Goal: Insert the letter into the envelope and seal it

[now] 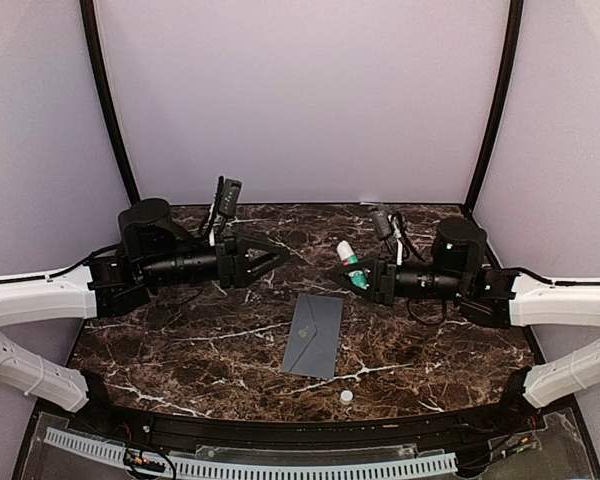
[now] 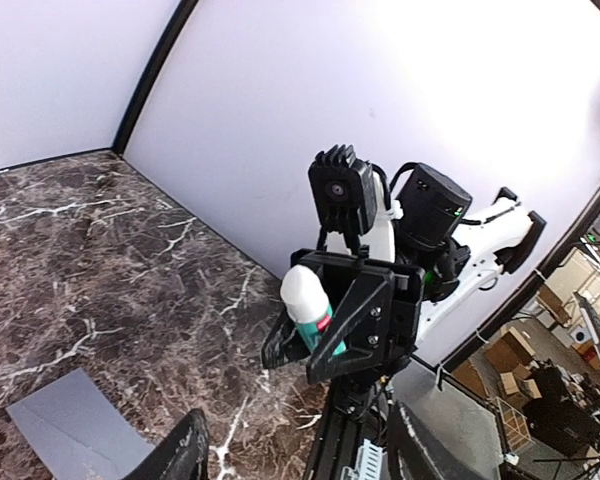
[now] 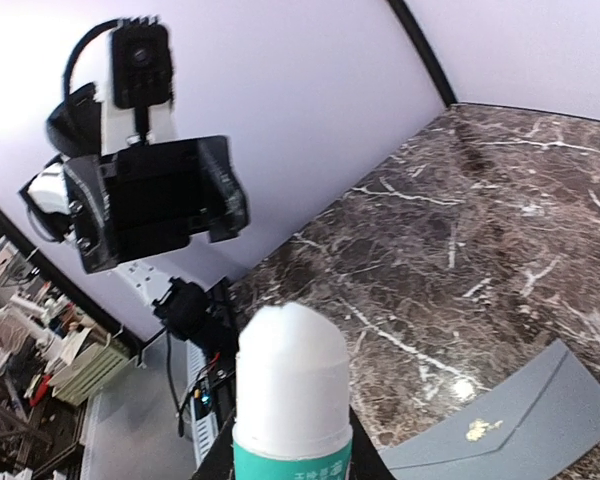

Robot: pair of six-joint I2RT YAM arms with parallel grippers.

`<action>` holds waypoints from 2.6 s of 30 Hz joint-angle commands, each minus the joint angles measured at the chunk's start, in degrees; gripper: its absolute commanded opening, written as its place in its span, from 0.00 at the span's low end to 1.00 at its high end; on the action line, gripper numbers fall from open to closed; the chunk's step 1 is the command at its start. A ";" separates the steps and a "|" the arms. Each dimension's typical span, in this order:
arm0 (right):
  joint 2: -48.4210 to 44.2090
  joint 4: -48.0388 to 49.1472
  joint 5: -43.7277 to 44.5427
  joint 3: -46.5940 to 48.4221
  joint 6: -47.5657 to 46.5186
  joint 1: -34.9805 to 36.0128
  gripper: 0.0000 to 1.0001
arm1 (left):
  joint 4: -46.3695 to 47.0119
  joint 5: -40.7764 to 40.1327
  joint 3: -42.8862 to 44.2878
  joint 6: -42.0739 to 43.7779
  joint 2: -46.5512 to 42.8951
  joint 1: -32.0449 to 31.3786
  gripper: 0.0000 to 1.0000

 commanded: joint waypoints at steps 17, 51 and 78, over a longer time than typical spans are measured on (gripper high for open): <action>6.89 11.99 -10.30 5.69 0.62 8.94 0.00 | 12.05 10.47 1.30 -2.32 5.27 -4.08 0.68; 7.58 9.88 -7.93 5.26 -0.06 9.31 0.12 | 14.35 14.57 3.18 -4.62 9.68 -5.36 0.05; -3.50 -4.88 -12.32 0.60 -2.37 6.55 0.59 | 8.65 11.22 4.45 -5.65 7.67 -4.91 0.00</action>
